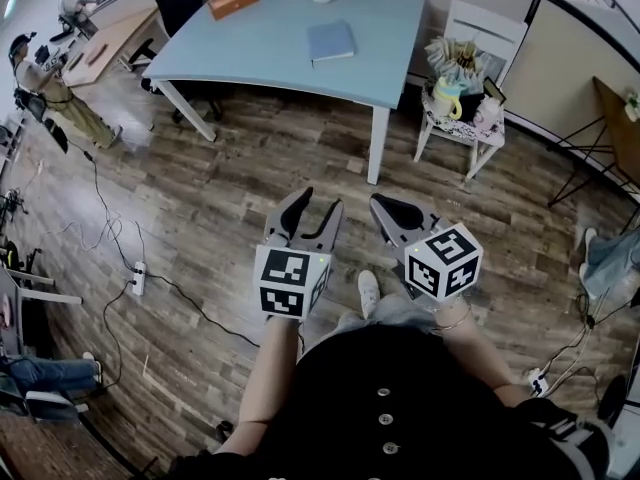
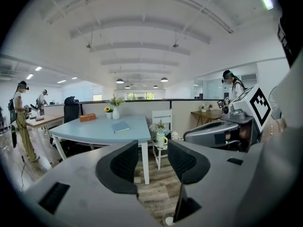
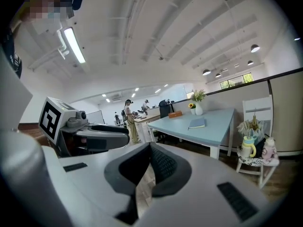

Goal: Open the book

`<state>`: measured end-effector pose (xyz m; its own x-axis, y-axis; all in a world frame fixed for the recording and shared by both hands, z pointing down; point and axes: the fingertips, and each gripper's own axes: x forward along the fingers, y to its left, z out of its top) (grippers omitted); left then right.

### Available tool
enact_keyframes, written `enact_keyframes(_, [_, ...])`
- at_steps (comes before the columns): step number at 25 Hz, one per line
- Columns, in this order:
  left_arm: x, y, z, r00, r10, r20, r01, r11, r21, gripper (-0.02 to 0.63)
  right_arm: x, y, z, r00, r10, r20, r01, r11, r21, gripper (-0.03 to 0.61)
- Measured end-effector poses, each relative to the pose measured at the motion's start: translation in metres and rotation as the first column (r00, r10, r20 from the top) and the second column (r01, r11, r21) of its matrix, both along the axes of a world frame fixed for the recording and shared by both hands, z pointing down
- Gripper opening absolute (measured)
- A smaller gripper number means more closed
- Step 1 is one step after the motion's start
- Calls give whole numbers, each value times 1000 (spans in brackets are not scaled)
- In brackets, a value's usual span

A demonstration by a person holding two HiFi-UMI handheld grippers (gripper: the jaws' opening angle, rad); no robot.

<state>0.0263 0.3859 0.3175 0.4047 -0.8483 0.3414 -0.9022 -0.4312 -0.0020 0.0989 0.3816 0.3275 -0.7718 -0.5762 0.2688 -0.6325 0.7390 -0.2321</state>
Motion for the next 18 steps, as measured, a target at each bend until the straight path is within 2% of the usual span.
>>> enact_keyframes(8, [-1,-70,-3,999,-41,-8,41,999,11,175,3,-65,1,999,-31,16,31,1000,-4,3])
enact_keyframes(18, [2,-103,10,997,-74,-9,74,997,-14,175,11,-101,15,1000,-30,-7,30,999,-27,2])
